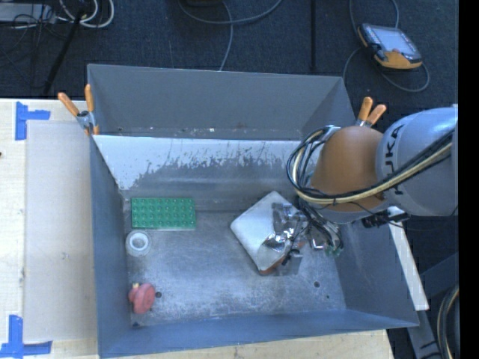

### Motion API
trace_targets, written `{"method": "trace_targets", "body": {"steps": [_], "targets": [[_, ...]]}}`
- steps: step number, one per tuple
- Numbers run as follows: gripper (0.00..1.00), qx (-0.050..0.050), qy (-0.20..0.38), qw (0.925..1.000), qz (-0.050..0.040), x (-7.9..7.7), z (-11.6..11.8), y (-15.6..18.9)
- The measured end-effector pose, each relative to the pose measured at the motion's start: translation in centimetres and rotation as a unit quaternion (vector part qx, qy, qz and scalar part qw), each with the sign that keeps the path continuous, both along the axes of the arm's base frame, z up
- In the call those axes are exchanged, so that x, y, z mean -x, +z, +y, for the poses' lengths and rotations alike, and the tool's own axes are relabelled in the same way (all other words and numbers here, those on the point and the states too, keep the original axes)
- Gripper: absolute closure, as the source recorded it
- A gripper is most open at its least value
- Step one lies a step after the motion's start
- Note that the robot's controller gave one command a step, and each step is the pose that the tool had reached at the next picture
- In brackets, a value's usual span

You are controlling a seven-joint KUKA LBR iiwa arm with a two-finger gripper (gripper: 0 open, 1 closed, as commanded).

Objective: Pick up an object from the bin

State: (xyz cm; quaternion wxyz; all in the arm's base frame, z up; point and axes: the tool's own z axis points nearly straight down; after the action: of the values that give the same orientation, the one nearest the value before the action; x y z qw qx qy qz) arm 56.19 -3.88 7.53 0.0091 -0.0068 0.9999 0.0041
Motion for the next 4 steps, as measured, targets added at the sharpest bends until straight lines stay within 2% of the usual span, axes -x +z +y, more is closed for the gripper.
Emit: {"method": "trace_targets", "body": {"steps": [2,3,4], "targets": [[0.00,-0.001,-0.003,1.0000,0.0005,-0.1,0.0,0.2],[1.00,-0.001,-0.003,0.9999,-0.0099,-0.6,0.0,0.6],[1.00,0.004,-0.003,1.0000,0.0068,-0.7,-0.1,5.1]]}}
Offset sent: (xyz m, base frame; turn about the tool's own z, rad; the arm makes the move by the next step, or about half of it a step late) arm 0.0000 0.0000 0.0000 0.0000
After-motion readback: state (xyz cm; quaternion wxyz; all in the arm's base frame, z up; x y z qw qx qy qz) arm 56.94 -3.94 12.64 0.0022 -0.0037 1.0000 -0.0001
